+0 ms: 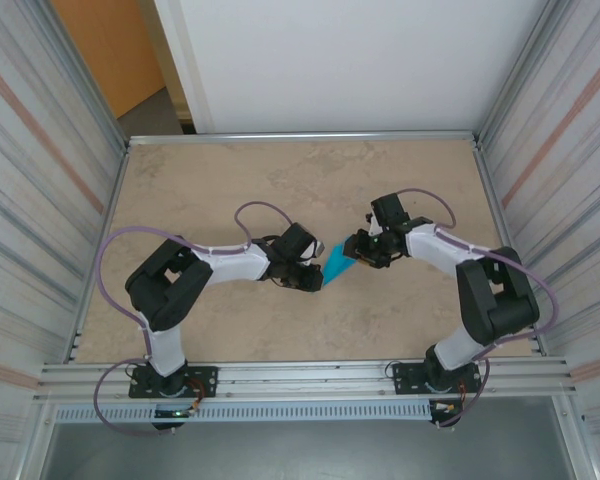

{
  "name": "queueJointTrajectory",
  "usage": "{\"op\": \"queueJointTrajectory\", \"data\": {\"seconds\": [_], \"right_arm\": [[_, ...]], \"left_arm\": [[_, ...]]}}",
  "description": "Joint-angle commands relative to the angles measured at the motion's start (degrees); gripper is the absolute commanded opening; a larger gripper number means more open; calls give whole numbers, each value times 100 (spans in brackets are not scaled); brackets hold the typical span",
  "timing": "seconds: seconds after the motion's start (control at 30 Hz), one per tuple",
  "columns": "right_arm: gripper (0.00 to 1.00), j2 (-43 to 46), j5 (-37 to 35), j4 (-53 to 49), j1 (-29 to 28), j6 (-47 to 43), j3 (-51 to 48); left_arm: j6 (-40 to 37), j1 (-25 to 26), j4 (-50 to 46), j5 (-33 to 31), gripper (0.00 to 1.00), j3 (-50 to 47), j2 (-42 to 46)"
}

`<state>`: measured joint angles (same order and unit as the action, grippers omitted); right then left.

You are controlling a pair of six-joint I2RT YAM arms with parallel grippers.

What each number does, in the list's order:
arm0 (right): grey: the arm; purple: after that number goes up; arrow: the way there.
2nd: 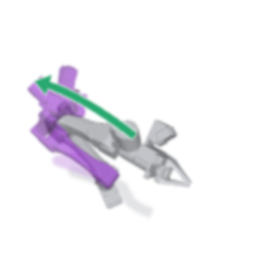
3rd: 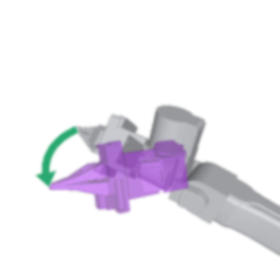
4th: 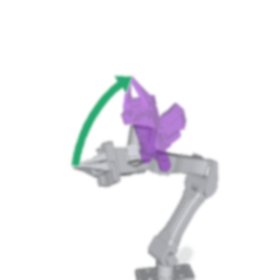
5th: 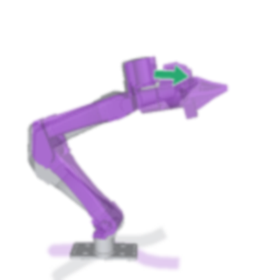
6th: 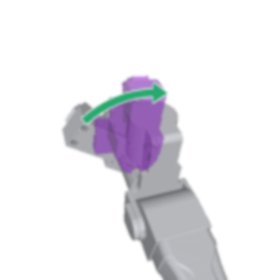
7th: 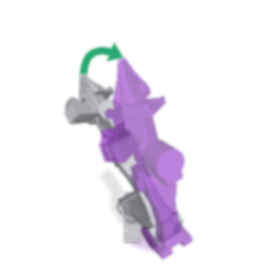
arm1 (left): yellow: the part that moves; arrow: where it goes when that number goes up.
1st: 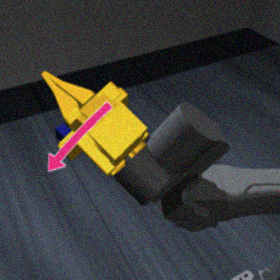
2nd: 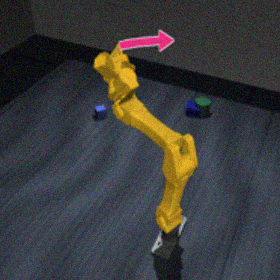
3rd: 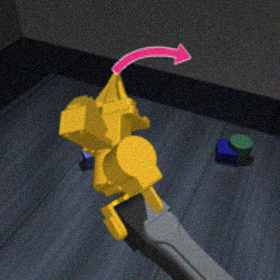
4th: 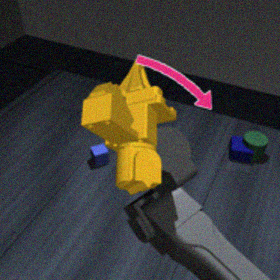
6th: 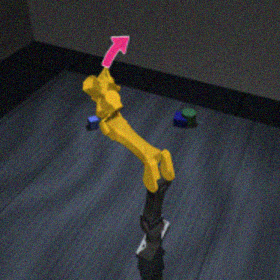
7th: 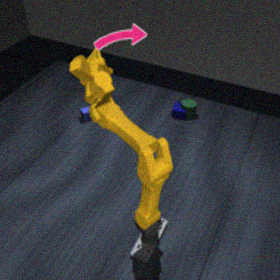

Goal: Fold a paper plane with a square sheet of paper (pick it up from the middle)
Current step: Fold the wing for the fifth time at the center of the table.

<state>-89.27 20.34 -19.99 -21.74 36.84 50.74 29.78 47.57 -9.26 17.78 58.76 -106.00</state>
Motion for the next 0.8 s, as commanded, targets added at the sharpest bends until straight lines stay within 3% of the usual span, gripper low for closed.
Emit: {"op": "queueJointTrajectory", "data": {"seconds": [0.0,0.3,0.77], "right_arm": [[42,304,-99,193,-290,-127,-56],[21,-207,123,664,-682,78,145],[17,-788,141,962,-574,130,71]], "left_arm": [[-85,28,-204,-26,15,-32,-335],[-53,33,-139,-2,15,-67,-337],[-25,26,-102,50,15,-114,-255]]}}
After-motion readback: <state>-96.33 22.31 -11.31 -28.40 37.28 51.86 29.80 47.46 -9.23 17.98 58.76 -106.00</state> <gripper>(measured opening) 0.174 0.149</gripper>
